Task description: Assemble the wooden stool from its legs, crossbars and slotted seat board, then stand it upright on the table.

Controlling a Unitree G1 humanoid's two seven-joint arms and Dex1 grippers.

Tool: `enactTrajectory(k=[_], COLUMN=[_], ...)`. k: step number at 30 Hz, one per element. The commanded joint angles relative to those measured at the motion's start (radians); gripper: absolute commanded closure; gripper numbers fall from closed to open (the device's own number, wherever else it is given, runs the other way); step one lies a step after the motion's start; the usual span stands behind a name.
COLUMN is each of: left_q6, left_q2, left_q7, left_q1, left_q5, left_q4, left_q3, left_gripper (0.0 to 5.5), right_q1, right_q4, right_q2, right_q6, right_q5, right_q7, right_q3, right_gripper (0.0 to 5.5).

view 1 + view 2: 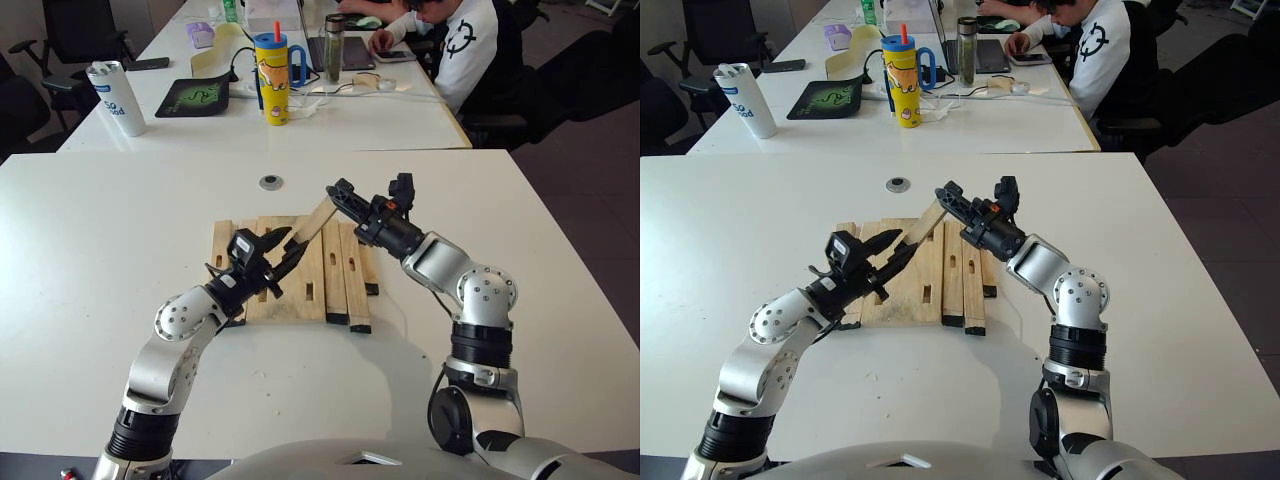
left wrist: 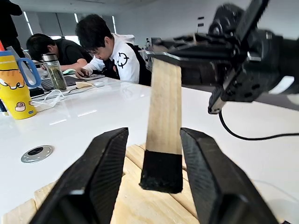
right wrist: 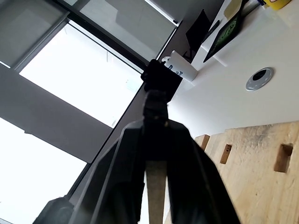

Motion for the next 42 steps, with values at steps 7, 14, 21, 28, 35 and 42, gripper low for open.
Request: enactTrajectory(k=[7,14,21,28,35,42], left_q6=[0.081,0.076,0.074,0.073,0.077,0.082], left_q2=[-0.097,-0.132,-0.121,-0.126,-0.123,-0.113], left_q7=[0.212,0.243,0.295,0.296,0.293,0.285], left_q1=[0.026,0.083,0.062,0.051,0.047,0.032], left_q5=[-0.318,-0.296,-0.246,-0.235,-0.237,-0.238], left_q4=[0.039,0.022,0.066,0.079,0.077,0.084], left_q3=[0.358,0.330,0.343,0.343,0.346,0.346], left_gripper=[4.33,5.36,5.50,5.50,5.50,5.50], right_q1=[0.180,0.197,0.231,0.213,0.220,0.214], right_q4=[-0.219,-0.180,-0.095,-0.068,-0.082,-0.035], right_q2=[-0.018,0.066,0.082,0.135,0.151,0.163], right_q6=[-0.127,-0.283,-0.376,-0.418,-0.398,-0.406], right_q5=[-0.193,-0.367,-0.502,-0.423,-0.368,-0.368], right_q7=[-0.148,-0.198,-0.204,-0.185,-0.177,-0.199], right_q3=[0.050,0.116,0.132,0.071,0.072,0.075], right_gripper=[5.05,5.05,5.05,5.05,5.05,5.05])
